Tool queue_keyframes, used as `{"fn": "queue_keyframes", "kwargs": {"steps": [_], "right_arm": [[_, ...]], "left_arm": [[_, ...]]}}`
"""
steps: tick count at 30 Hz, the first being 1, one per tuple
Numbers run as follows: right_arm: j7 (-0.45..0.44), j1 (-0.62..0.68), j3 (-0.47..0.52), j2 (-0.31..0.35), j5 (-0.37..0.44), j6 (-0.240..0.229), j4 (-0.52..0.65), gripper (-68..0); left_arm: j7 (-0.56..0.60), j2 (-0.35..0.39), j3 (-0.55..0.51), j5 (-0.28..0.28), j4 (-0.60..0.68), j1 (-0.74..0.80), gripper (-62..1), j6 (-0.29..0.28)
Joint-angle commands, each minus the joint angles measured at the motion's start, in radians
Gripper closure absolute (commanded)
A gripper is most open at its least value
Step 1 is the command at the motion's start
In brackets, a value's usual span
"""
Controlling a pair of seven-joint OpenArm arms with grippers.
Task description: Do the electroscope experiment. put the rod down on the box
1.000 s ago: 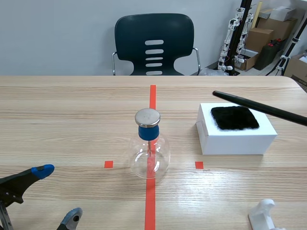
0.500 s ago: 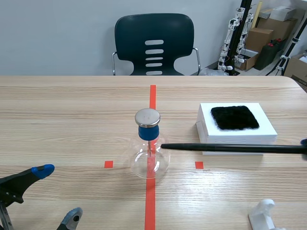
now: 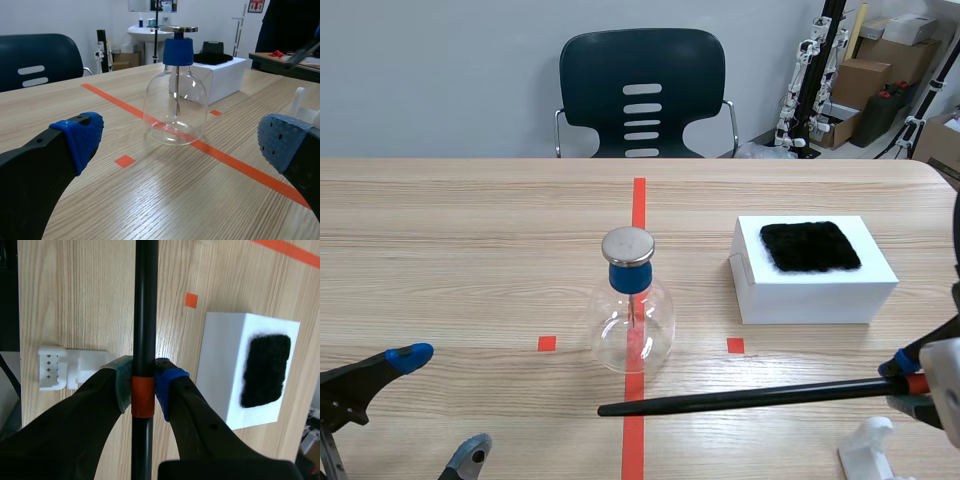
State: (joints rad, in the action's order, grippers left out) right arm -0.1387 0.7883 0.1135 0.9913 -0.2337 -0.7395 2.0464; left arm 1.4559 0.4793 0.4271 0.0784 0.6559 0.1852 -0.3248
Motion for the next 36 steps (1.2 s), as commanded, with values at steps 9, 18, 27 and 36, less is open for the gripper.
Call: {"fn": "queue_keyframes", "kwargs": {"steps": [9, 18, 27, 36], "right_arm": [[0.071, -0.191, -0.201, -0.006, 0.029, 0.004, -0.086, -1.3], [0.15, -0.309, -0.357, -0.08, 0.012, -0.006, -0.145, -1.3], [0.186, -0.394, -0.46, -0.158, -0.029, -0.006, -0.219, -1.3], [0.217, -0.46, -0.556, -0.229, -0.077, -0.006, -0.292, -1.3]], "left_arm": [[0.018, -0.002, 0.001, -0.006, 0.01, -0.005, -62.3, -0.001], [0.018, -0.002, 0.001, -0.006, 0.01, -0.005, -62.3, -0.001], [0.018, -0.002, 0.001, -0.006, 0.01, -0.005, -62.3, -0.001], [0.018, -0.002, 0.001, -0.006, 0.01, -0.005, -62.3, -0.001]]}}
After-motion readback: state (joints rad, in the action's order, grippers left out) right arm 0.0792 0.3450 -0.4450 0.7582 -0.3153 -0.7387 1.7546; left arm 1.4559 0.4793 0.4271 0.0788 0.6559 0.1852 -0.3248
